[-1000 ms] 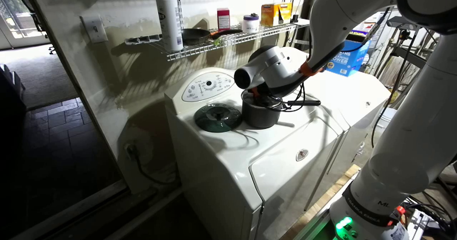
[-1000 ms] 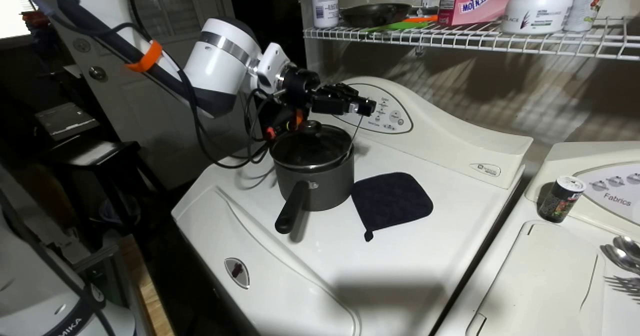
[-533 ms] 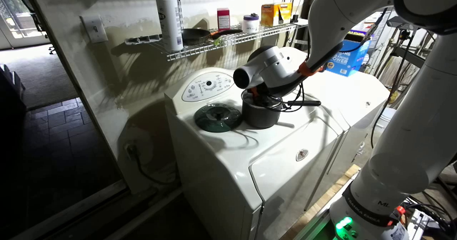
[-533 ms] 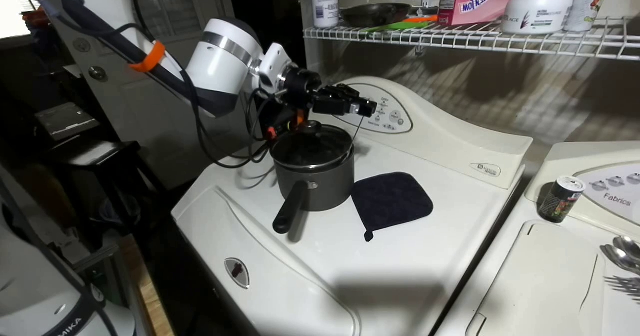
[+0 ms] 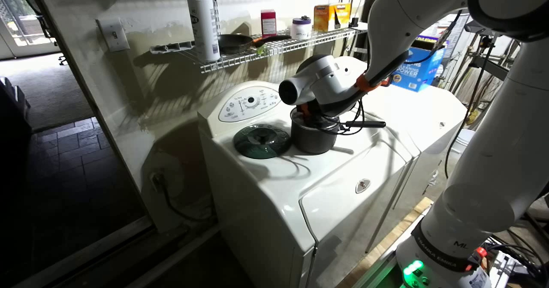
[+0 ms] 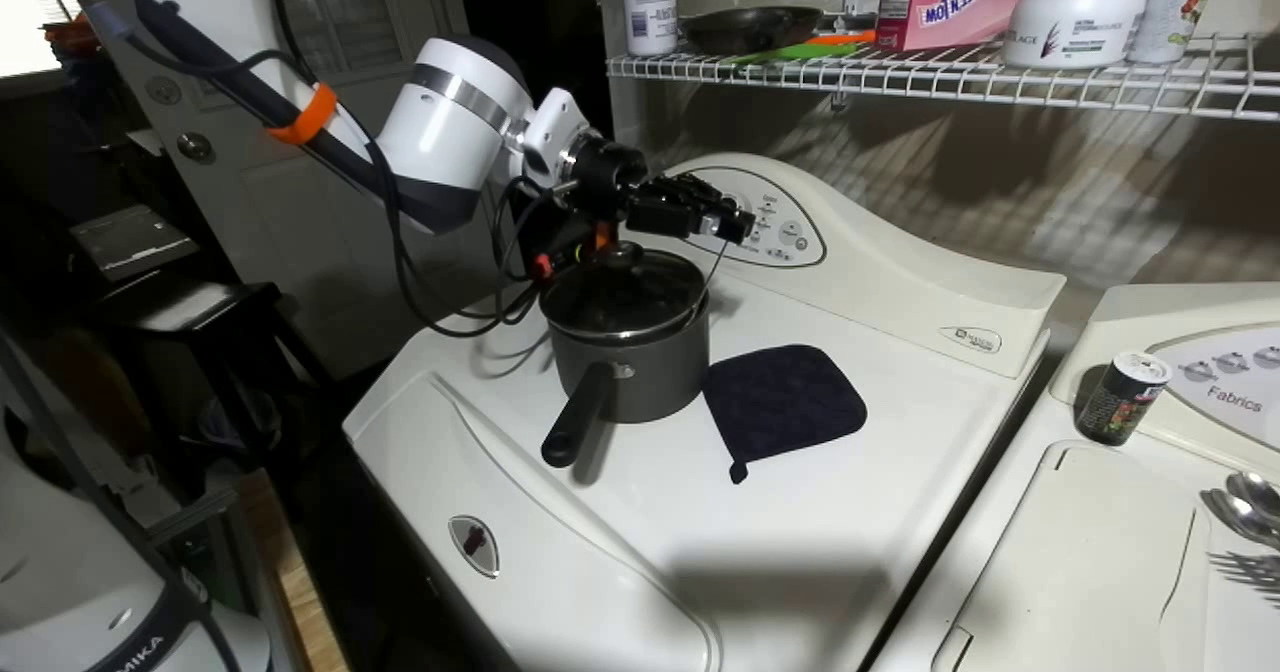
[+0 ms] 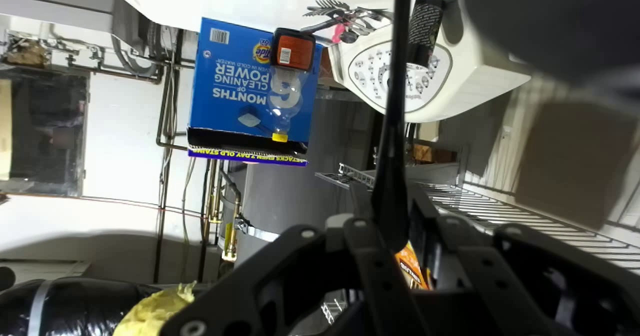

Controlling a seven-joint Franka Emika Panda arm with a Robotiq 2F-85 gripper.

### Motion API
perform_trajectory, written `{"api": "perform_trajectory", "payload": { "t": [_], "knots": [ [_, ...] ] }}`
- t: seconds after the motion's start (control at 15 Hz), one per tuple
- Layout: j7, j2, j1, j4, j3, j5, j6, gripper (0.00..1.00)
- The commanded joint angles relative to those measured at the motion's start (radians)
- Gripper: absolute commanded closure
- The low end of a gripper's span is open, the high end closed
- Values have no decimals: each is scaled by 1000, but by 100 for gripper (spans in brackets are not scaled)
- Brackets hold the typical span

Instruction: Place the spoon in the pot

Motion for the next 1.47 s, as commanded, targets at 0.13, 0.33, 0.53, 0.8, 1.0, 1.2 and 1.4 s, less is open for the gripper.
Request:
{"api": "perform_trajectory", "payload": {
  "t": [0.13, 0.33, 0.53, 0.8, 1.0, 1.2, 1.4],
  "knots": [
    [-42, 57, -10, 32, -2, 52, 1, 95],
    [-60, 62, -9, 40, -1, 66, 2, 95],
    [-75, 65, -9, 46, -1, 78, 0, 95],
    [-99, 71, -9, 56, 0, 98, 2, 95],
    [-104, 76, -9, 62, -1, 99, 0, 95],
    [-103, 77, -10, 65, -1, 96, 0, 53],
    [-105, 75, -10, 65, -1, 96, 3, 34]
  ]
}}
